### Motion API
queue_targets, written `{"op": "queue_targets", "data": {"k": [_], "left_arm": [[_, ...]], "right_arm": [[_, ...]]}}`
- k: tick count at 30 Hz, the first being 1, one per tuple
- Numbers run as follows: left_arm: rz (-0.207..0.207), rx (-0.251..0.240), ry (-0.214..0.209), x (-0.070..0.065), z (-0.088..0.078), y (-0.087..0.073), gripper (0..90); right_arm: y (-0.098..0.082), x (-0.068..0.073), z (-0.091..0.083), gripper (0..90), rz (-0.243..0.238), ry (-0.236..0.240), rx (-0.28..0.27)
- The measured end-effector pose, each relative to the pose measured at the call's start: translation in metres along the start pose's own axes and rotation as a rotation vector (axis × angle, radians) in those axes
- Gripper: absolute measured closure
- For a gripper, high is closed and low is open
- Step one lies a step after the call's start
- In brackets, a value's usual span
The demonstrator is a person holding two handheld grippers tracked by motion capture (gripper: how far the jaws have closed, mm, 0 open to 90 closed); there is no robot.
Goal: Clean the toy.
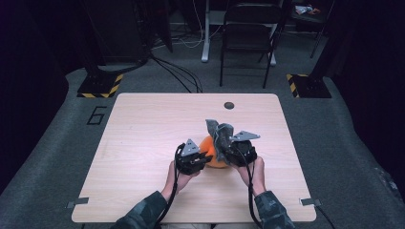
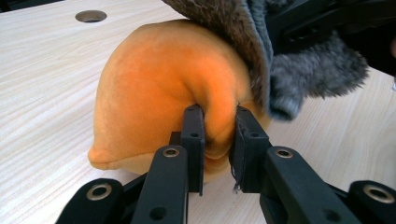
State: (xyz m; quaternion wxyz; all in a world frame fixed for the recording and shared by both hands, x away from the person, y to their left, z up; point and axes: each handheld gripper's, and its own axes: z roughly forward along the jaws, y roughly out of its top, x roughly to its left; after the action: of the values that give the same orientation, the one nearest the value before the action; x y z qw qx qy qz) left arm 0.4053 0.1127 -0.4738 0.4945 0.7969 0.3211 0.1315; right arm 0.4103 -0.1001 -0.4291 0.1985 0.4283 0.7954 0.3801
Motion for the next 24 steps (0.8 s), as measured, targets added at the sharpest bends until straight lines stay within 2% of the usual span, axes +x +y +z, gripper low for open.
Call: {"op": "queue_targets", "data": {"k": [3, 7, 11, 18, 20, 22, 24], "left_arm": [[-0.012, -0.003, -0.005, 0.0, 0.001, 0.0, 76.6], [-0.006, 0.0, -0.006, 0.001, 0.001, -0.001, 76.4], [-0.006, -0.001, -0.004, 0.0, 0.0, -0.001, 76.4], [-0.007, -0.004, -0.005, 0.002, 0.0, -0.001, 76.1], [-0.009, -0.004, -0.001, 0.002, -0.001, -0.001, 76.0], [-0.014, -0.007, 0.001, 0.002, -0.001, -0.001, 75.8], [-0.012, -0.003, -0.005, 0.003, -0.001, -0.001, 75.7]], "right_arm": [[-0.003, -0.008, 0.001, 73.1, 0.02, -0.021, 0.018], [-0.011, -0.024, 0.005, 72.9, 0.071, -0.038, 0.038], [-0.023, -0.039, 0.012, 72.8, 0.118, -0.075, 0.081], [-0.049, -0.058, 0.033, 72.7, 0.178, -0.104, 0.204], [-0.052, -0.06, 0.035, 72.9, 0.175, -0.114, 0.227], [-0.048, -0.062, 0.028, 73.3, 0.165, -0.135, 0.21], [-0.039, -0.065, 0.015, 73.5, 0.175, -0.139, 0.15]]}}
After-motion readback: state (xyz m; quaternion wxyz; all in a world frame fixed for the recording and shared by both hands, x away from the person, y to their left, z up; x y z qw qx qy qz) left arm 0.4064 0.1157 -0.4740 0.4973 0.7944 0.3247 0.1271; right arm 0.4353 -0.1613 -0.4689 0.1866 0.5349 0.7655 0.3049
